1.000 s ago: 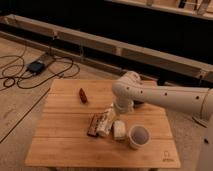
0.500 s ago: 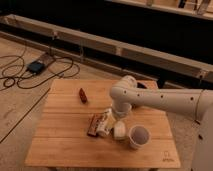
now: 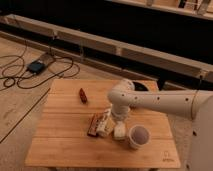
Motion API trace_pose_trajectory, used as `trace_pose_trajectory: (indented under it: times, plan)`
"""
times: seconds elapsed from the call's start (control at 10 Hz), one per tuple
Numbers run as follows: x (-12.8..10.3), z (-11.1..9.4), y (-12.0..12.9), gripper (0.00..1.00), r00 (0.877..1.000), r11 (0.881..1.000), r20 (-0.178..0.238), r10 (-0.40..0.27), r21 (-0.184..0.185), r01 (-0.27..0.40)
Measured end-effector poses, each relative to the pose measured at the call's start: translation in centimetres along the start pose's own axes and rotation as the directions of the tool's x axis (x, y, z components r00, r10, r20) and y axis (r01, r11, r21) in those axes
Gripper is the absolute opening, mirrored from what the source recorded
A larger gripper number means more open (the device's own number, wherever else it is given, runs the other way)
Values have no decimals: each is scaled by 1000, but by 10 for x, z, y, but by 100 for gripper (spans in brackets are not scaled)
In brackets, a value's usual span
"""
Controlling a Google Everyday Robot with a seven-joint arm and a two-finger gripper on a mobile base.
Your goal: Place the white sponge in the ceramic bowl
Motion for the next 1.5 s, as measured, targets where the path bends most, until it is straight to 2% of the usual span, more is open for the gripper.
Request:
trace_pose_trajectory:
  times: [0.4,0.9,1.0,1.5]
  plan:
    - [-2,17,6,80,1000,1000,5,0,-11,0]
    - [0,39,8,79,998,999,45,-41,-26,42]
    - [1,41,8,76,998,999,52,-44,-30,45]
    - [6,42,12,24,997,999,76,-9,-35,12]
